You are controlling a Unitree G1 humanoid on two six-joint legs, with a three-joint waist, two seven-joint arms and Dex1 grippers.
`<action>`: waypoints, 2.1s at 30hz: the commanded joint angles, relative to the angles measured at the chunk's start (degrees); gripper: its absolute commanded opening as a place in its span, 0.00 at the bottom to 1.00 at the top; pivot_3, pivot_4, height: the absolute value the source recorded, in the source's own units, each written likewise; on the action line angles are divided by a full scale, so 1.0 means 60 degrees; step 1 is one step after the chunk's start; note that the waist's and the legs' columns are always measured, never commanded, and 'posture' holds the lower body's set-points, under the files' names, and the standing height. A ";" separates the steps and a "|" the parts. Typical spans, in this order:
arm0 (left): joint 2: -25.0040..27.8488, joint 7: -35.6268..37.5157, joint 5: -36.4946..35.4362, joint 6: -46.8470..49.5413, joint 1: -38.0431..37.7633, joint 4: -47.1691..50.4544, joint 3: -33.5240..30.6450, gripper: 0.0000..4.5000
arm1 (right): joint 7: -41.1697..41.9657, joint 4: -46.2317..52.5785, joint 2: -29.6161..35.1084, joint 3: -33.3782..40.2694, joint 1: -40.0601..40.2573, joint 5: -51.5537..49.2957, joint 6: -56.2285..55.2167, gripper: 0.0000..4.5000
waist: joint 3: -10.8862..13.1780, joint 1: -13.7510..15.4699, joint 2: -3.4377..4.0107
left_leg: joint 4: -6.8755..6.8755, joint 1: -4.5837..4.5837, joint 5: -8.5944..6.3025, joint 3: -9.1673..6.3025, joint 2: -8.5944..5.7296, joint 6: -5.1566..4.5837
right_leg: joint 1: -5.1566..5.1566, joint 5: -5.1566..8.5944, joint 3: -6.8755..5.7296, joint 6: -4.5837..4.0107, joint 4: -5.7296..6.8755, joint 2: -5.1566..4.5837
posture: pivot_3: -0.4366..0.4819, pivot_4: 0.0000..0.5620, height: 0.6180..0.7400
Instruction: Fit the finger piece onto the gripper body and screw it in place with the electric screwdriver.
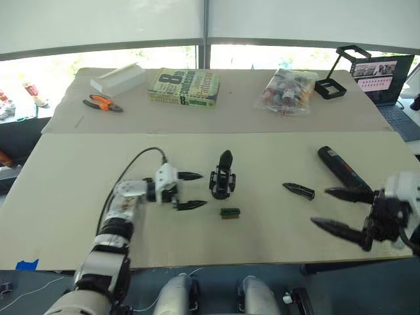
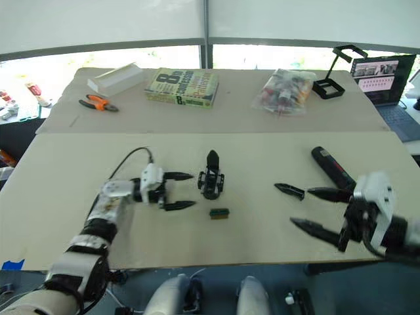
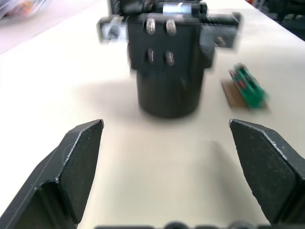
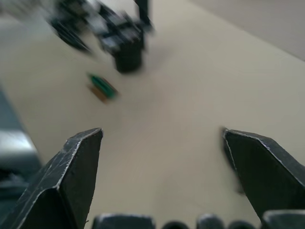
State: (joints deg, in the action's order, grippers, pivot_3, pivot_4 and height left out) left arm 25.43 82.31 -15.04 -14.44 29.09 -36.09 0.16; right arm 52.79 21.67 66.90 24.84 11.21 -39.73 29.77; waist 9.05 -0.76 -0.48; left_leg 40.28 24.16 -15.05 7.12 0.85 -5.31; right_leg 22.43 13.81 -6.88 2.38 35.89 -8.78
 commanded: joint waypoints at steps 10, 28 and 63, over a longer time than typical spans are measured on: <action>0.1349 -0.1408 -0.2672 0.4006 -0.3373 0.7954 -0.0601 0.99 | 0.1954 -0.4677 -0.0419 -0.6665 -0.6708 0.4391 0.1013 1.00 | 0.0009 0.0224 0.0025 | 0.0018 0.0018 0.0001 -0.0007 -0.0017 0.0001 | -0.0014 0.0000 -0.0020 0.0016 -0.0015 -0.0028 | 0.48 0.27 1.00; 0.1820 -0.2481 -0.3836 0.5191 -0.3231 0.8944 -0.1098 1.00 | 0.2527 -0.4467 -0.0850 -0.6060 -0.6392 0.5449 0.0761 0.25 | 0.0007 0.0272 0.0035 | 0.0016 0.0011 0.0013 0.0000 -0.0010 0.0024 | -0.0016 0.0004 -0.0025 0.0012 -0.0004 0.0002 | 0.48 0.27 1.00; -0.3845 -0.9307 -0.7058 0.8842 0.1604 0.8566 -0.0434 0.01 | -0.4231 0.4626 -0.5005 -0.4139 -0.5306 0.5700 0.1090 0.25 | 0.0006 0.0267 0.0019 | 0.0012 0.0010 0.0044 -0.0010 -0.0020 0.0062 | -0.0029 0.0008 0.0002 0.0016 -0.0004 0.0060 | 0.48 0.27 1.00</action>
State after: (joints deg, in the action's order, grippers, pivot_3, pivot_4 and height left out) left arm 2.69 24.71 -56.22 39.87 37.91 12.91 -2.59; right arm 27.30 48.17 36.90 -1.61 -20.83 -4.75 36.65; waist 9.09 0.84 -0.36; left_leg 40.35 24.23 -14.78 7.06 0.73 -4.93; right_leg 22.25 13.86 -6.87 2.48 35.85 -8.42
